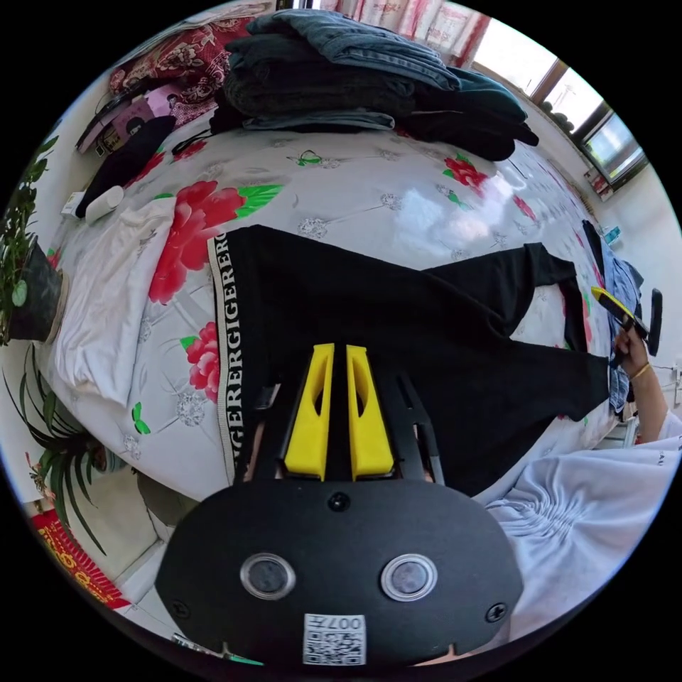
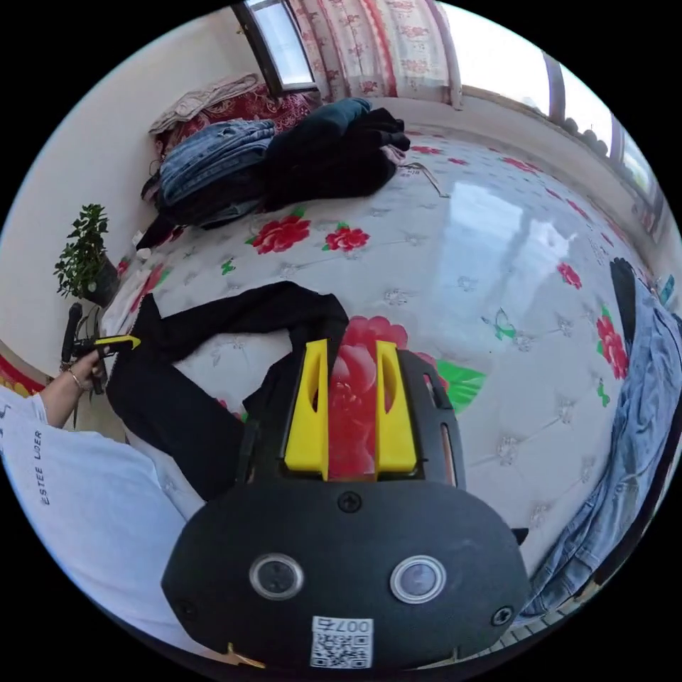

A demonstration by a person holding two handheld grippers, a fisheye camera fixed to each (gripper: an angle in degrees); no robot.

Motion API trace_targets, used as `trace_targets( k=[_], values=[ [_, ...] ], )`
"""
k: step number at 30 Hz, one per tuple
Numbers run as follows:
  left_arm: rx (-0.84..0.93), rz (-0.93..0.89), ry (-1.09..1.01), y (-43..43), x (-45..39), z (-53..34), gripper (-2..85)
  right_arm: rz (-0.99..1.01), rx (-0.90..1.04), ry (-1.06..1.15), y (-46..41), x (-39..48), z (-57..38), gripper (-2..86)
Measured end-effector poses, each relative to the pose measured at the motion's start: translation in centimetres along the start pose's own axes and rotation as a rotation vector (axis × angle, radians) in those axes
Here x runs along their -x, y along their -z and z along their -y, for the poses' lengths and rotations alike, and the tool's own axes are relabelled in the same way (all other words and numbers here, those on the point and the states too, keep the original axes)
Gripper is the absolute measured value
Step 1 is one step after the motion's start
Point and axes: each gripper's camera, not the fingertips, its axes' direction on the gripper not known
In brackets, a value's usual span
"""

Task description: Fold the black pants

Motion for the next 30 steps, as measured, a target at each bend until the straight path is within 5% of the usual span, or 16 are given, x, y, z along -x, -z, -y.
trace_targets(
  k=[3,6,12,16,19,21,30],
  values=[
    [-0.006,0.035,-0.01,0.1,-0.6,-0.9,1.4,0.022,0.22,0.004,-5.0,1.3,3.0,4.4],
    [0.004,0.062,-0.008,0.3,-1.1,-1.5,0.5,0.052,0.095,-0.003,-1.3,1.3,5.1,1.4],
    [0.024,0.117,-0.078,0.4,-2.8,-1.9,0.0,-0.349,-0.387,0.322,13.0,7.3,2.9,0.5],
    [0.034,0.134,-0.095,0.2,-3.7,-1.5,0.0,-0.534,-0.261,0.419,9.3,9.1,-2.9,1.4],
    [-0.001,0.123,-0.077,0.9,-3.6,-0.9,0.0,-0.372,0.116,0.3,2.6,6.5,-7.1,3.1],
    [-0.022,0.127,-0.08,1.4,-3.5,-0.3,0.1,-0.292,0.186,0.226,1.3,5.4,-8.9,4.0],
    [-0.03,0.09,-0.125,0.0,-3.7,6.5,2.8,-0.156,-0.036,-0.052,4.3,-1.4,-0.7,6.7]
  ],
)
